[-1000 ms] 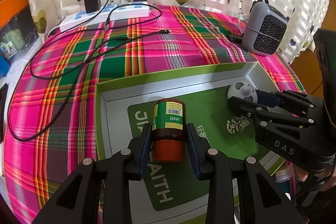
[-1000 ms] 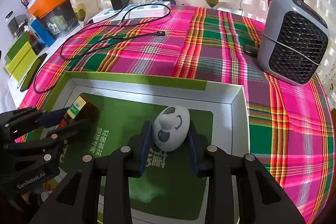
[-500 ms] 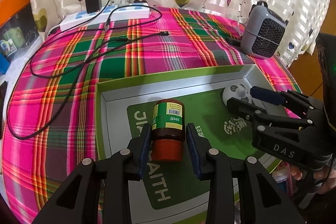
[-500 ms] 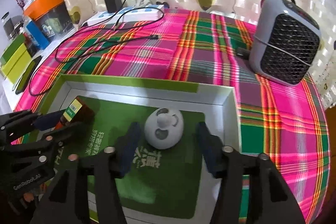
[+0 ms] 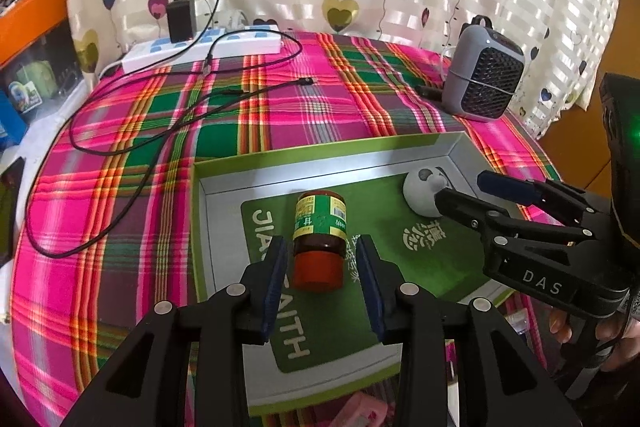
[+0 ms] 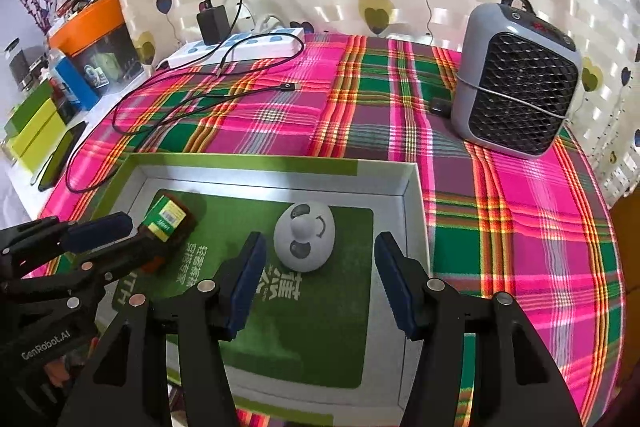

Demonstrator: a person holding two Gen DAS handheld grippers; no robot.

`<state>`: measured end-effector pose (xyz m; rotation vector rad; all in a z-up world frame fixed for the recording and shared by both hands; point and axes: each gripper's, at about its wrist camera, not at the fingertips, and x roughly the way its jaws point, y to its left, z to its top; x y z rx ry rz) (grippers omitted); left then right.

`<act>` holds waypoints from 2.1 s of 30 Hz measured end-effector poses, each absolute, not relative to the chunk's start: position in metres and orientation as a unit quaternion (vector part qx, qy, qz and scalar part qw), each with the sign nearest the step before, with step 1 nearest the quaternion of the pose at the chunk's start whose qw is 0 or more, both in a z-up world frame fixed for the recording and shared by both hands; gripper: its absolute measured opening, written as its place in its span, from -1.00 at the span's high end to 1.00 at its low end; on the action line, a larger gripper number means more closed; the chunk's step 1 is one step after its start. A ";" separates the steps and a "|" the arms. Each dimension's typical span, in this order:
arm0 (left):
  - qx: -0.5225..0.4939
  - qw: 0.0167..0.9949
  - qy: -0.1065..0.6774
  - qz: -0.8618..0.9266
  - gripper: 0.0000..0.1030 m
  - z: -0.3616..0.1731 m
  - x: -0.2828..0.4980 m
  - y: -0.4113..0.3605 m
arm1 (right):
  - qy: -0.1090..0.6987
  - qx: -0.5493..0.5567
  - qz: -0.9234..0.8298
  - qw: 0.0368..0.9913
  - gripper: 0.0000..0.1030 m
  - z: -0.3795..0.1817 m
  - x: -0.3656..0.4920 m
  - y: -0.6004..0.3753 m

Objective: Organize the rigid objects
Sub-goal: 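Lower the bottle into the box and open the left tool while the right tool releases the gadget there, then move both open tools back toward the remaining objects beside the box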

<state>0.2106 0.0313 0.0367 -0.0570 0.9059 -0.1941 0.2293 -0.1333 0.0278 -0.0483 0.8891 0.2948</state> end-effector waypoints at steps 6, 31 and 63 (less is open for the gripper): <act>-0.026 0.901 0.424 -0.090 0.33 0.048 0.193 0.032 | 0.421 -0.017 0.138 0.896 -0.11 0.036 0.215 -0.137; -0.057 0.922 0.380 -0.050 0.33 0.060 0.079 0.061 | 0.388 0.009 0.119 0.914 -0.11 0.043 0.124 -0.167; -0.097 0.909 0.400 -0.062 0.33 0.023 0.017 0.070 | 0.404 0.004 0.113 0.908 -0.11 0.004 0.054 -0.171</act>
